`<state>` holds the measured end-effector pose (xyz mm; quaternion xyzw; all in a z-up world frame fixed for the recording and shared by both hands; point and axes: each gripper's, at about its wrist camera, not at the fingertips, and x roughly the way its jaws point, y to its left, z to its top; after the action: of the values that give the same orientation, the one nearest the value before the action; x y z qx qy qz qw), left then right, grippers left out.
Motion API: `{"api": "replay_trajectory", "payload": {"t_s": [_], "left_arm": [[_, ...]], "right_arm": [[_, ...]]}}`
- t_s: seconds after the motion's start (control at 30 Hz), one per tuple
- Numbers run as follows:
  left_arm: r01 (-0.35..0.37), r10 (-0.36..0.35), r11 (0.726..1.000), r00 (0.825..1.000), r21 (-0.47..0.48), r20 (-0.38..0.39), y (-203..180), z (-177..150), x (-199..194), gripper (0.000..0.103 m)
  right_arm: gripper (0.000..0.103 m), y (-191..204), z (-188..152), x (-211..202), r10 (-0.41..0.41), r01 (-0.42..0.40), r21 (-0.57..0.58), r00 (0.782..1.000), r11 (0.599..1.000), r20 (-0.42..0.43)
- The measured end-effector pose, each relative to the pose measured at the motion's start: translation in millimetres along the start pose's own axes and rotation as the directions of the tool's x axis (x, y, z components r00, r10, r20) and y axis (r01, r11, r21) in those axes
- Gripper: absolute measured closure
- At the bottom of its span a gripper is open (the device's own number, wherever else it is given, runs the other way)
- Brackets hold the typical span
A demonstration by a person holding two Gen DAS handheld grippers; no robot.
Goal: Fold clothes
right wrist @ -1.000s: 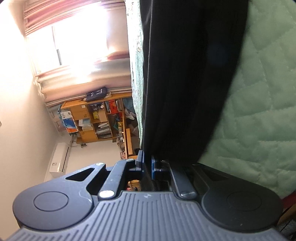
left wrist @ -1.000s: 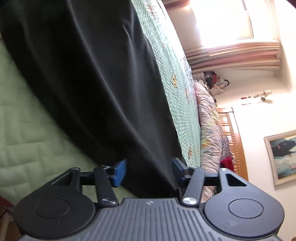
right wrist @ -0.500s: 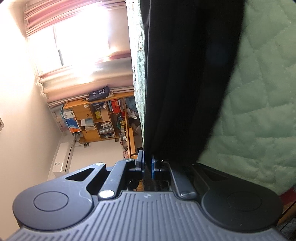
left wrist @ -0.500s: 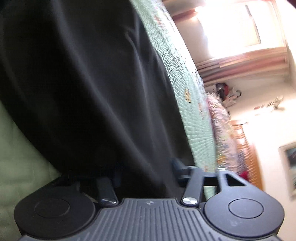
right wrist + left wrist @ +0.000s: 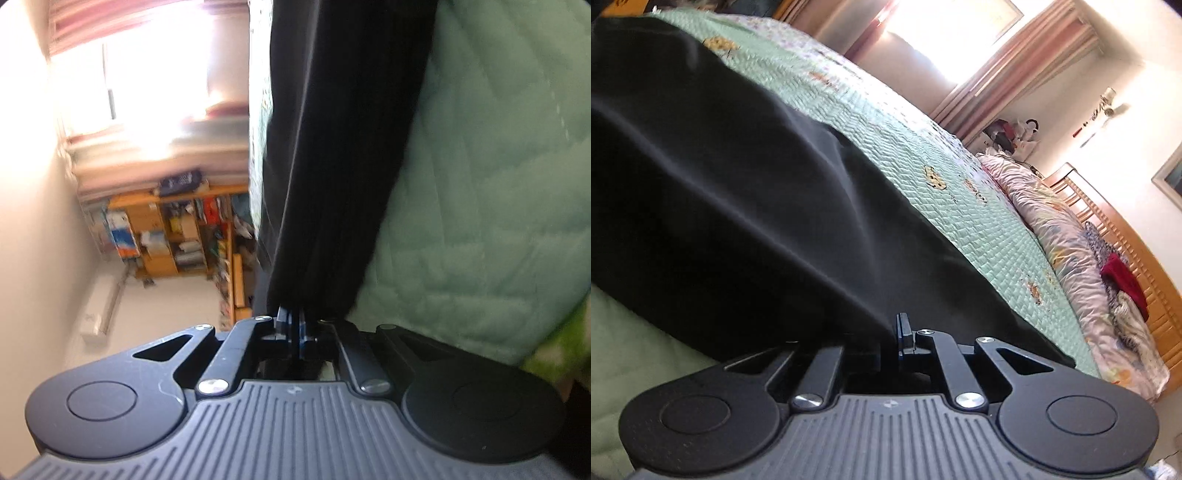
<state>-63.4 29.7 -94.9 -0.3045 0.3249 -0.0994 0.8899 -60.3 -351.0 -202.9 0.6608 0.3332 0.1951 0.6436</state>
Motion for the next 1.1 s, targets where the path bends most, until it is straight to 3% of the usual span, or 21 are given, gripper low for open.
{"api": "replay_trajectory", "payload": {"t_s": [0.1, 0.2, 0.27, 0.43, 0.53, 0.6, 0.7, 0.8, 0.97, 1.0, 1.03, 1.1], "left_arm": [[0.01, -0.01, 1.0, 1.0, 0.006, 0.001, -0.6, 3.8, -0.4, 0.096], [0.001, 0.0, 1.0, 1.0, 0.018, -0.011, 2.0, 0.3, -2.2, 0.096], [-0.009, 0.009, 1.0, 1.0, 0.016, -0.025, 5.6, -3.7, -1.7, 0.096], [-0.027, 0.027, 1.0, 0.998, 0.002, -0.057, 13.8, -8.9, 8.8, 0.096], [-0.029, 0.028, 0.999, 0.997, -0.016, -0.07, 16.4, -9.6, 14.3, 0.096], [-0.023, 0.021, 0.999, 0.997, -0.027, -0.074, 16.7, -8.2, 14.4, 0.096], [-0.014, 0.011, 0.999, 0.997, -0.044, -0.079, 16.1, -5.1, 14.5, 0.096], [-0.018, 0.014, 0.999, 0.996, -0.046, -0.083, 12.5, -4.0, 17.3, 0.096], [-0.024, 0.019, 0.998, 0.995, -0.05, -0.097, 11.6, -2.3, 20.1, 0.095], [-0.025, 0.02, 0.998, 0.995, -0.05, -0.102, 11.3, -1.9, 20.8, 0.095], [-0.026, 0.021, 0.998, 0.994, -0.049, -0.104, 11.1, -1.8, 21.3, 0.095], [-0.027, 0.022, 0.999, 0.994, -0.047, -0.109, 10.3, -1.2, 22.9, 0.095]], "right_arm": [[0.091, 2.9, -7.2, -1.1, -0.039, 0.037, -0.054, 0.999, 0.998, -0.03], [0.079, 8.1, -12.6, -2.4, -0.054, 0.05, -0.109, 0.998, 0.993, -0.039], [0.067, 10.8, -9.9, -11.4, -0.049, 0.046, -0.135, 0.999, 0.99, -0.019], [0.052, 20.4, -0.6, -56.9, -0.052, 0.074, -0.228, 0.993, 0.971, 0.102], [0.051, 19.5, 6.4, -109.0, -0.103, 0.172, -0.234, 0.954, 0.957, 0.28], [0.05, 11.8, 12.9, -145.5, -0.153, 0.242, -0.178, 0.901, 0.954, 0.405], [0.047, 8.4, 29.2, -156.2, -0.143, 0.23, -0.145, 0.88, 0.962, 0.452], [0.037, 5.0, 45.6, -166.8, -0.134, 0.217, -0.113, 0.856, 0.97, 0.499], [0.037, -0.6, 72.6, -184.4, -0.122, 0.191, -0.062, 0.811, 0.98, 0.572], [0.037, -1.1, 74.1, -184.4, -0.114, 0.185, -0.068, 0.812, 0.98, 0.572], [0.039, -1.0, 77.2, -183.8, -0.117, 0.196, -0.08, 0.814, 0.977, 0.569], [0.059, -0.9, 83.2, -182.6, -0.124, 0.219, -0.103, 0.817, 0.97, 0.564]]}}
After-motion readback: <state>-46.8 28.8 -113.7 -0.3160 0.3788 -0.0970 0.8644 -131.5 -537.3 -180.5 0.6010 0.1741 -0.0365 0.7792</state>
